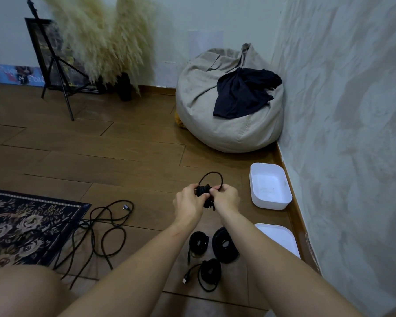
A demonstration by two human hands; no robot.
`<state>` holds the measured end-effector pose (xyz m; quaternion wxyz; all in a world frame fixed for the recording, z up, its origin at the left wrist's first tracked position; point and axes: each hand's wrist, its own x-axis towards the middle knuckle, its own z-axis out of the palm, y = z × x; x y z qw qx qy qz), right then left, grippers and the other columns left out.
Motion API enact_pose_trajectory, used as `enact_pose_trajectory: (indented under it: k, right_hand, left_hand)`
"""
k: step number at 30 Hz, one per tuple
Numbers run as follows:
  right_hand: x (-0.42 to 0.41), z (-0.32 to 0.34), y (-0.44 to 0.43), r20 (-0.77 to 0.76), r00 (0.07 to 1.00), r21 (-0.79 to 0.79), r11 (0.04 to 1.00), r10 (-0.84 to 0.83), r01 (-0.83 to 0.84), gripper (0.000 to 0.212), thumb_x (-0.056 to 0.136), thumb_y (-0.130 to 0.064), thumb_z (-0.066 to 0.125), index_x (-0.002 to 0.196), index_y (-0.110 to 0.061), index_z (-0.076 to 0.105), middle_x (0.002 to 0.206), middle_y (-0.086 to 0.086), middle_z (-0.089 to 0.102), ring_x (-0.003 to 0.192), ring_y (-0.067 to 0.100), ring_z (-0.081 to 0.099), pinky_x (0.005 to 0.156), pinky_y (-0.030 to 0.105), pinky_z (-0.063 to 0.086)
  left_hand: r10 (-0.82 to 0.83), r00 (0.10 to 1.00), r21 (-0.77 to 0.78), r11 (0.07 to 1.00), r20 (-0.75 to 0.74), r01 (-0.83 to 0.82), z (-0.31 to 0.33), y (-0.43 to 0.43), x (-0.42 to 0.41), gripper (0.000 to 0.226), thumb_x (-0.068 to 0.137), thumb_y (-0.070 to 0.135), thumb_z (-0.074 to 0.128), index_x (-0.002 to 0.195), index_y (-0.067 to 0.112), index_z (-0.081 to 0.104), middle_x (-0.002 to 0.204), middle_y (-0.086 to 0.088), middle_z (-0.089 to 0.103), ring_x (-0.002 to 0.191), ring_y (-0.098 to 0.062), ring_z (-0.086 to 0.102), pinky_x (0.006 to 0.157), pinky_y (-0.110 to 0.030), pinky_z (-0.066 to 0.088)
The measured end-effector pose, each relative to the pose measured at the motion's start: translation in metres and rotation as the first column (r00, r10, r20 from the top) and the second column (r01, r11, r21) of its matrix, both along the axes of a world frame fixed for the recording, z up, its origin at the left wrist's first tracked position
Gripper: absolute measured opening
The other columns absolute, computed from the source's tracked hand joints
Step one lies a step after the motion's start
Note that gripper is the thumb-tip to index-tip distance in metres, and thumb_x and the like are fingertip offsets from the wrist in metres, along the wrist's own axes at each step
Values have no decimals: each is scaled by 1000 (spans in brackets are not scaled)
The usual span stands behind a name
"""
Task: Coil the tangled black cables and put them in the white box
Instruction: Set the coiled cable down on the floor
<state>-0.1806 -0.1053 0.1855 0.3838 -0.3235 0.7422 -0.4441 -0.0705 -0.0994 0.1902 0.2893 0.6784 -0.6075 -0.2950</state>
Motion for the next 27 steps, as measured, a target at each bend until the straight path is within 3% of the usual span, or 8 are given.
enact_pose_trajectory:
  k: [3, 6, 8, 11, 14, 19, 23, 27]
  right_hand:
    - [-6, 1, 3, 147, 987, 57, 995, 69, -78, 6, 96, -15, 67, 94, -15, 72, 95, 8, 74, 85, 22, 70, 65, 31, 57]
    - [-13, 5, 5, 332, 931, 67, 981, 152, -184, 14, 98, -19, 63, 103, -12, 73, 100, 10, 77, 96, 23, 73, 74, 34, 58]
    - [-15, 6, 5, 274, 935, 62, 967, 224, -249, 18, 99, -29, 62, 104, -15, 72, 101, 7, 76, 97, 20, 71, 81, 36, 56]
    - [-17, 9, 6, 153, 947, 48, 955, 282, -292, 19, 97, -29, 68, 108, -13, 65, 100, 3, 71, 88, 14, 66, 67, 29, 50]
    - [-17, 8, 5, 129, 940, 24, 947, 315, -321, 20, 92, -21, 75, 104, -16, 61, 101, 3, 69, 89, 15, 67, 66, 28, 48]
    - [-11, -2, -4, 18, 921, 19, 921, 390, -390, 35, 83, -25, 83, 106, -15, 58, 105, 3, 72, 98, 19, 70, 90, 40, 58]
    - [-11, -28, -11, -28, 915, 61, 914, 403, -401, 41, 81, -29, 85, 104, -21, 53, 106, 0, 70, 98, 17, 69, 90, 39, 58]
    - [-7, -70, -17, -35, 925, 105, 922, 378, -373, 45, 85, -25, 82, 115, -21, 49, 111, 2, 71, 100, 17, 69, 89, 37, 56]
  left_hand:
    - [-23, 1000, 12, 1000, -5, 23, -1, 2, 3, 54, 93, 42, 70, 143, 22, 59, 128, -3, 71, 121, -25, 64, 96, -35, 50]
    - [-61, 994, 28, 998, -89, 64, -4, 2, 10, 55, 92, 39, 72, 142, 19, 60, 128, -3, 71, 118, -22, 66, 100, -35, 52]
    - [-98, 976, 55, 992, -197, 111, -7, 1, 12, 51, 96, 27, 67, 145, 15, 57, 130, -7, 70, 119, -21, 66, 103, -40, 54]
    - [-113, 940, 99, 983, -323, 152, -9, -3, 13, 46, 98, 6, 55, 144, 12, 58, 127, -10, 70, 113, -21, 69, 100, -39, 56]
    - [-75, 912, 99, 987, -403, 125, -10, -6, 15, 47, 96, -9, 51, 138, 10, 62, 120, -7, 70, 94, -18, 71, 81, -23, 60]
    - [-63, 920, 55, 994, -386, 91, -24, -11, 12, 34, 96, -5, 59, 122, 17, 61, 105, -6, 66, 71, -19, 66, 56, -20, 54]
    - [-74, 939, 58, 993, -337, 99, -52, -17, 10, 35, 95, -1, 61, 121, 22, 58, 102, -4, 64, 68, -17, 62, 50, -20, 48]
    - [-82, 956, 84, 990, -283, 110, -87, -21, 15, 44, 95, -1, 61, 120, 33, 50, 100, -4, 62, 65, -17, 61, 53, -25, 52]
